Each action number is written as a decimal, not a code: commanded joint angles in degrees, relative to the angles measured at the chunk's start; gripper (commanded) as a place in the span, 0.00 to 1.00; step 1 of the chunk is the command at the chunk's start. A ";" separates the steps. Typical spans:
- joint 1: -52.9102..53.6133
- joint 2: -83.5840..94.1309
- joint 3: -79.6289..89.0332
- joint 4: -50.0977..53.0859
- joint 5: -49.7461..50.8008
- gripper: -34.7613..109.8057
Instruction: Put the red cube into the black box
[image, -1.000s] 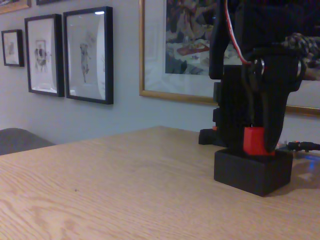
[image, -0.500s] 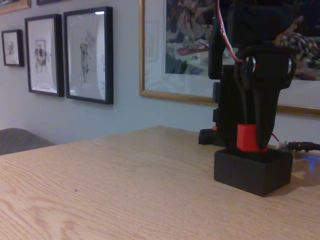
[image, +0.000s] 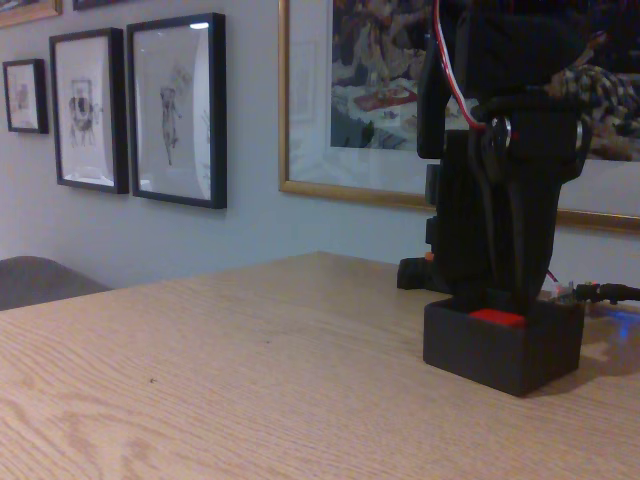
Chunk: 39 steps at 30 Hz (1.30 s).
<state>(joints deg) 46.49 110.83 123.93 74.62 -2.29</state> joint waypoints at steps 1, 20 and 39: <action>-0.88 2.55 -0.53 1.05 -0.09 0.39; -37.97 26.81 11.95 -6.77 2.99 0.23; -45.62 59.59 39.20 -11.87 2.55 0.19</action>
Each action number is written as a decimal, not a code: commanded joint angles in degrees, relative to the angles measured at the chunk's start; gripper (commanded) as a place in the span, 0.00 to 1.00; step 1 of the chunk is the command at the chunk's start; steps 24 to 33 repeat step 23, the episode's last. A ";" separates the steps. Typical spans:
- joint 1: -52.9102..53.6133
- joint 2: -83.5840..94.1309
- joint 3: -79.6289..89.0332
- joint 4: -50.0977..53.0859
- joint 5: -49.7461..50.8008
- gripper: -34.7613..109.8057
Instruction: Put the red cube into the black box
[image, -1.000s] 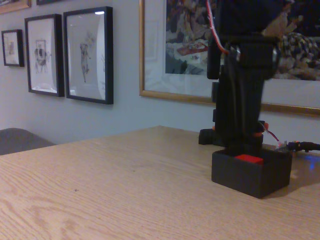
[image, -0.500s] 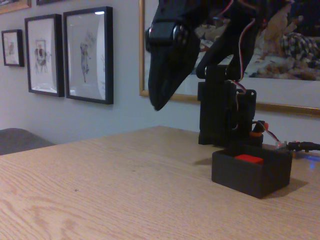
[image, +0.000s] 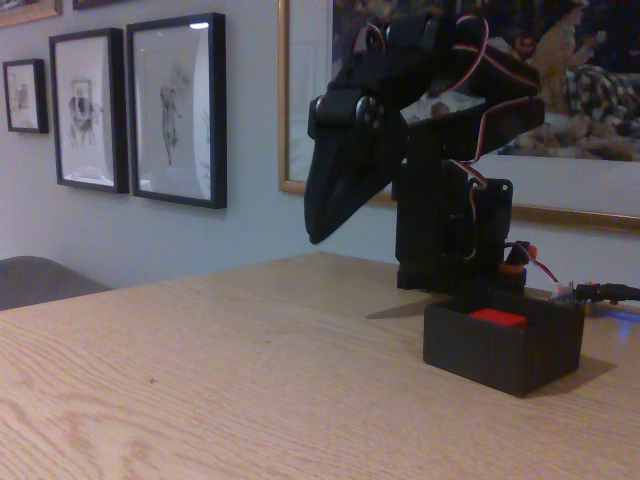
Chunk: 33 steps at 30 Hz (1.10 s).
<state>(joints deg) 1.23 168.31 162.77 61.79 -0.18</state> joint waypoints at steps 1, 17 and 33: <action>-0.44 1.93 0.35 0.88 0.44 0.19; -1.05 1.14 1.23 0.00 0.00 0.19; -0.97 -0.79 0.62 -0.79 -0.18 0.19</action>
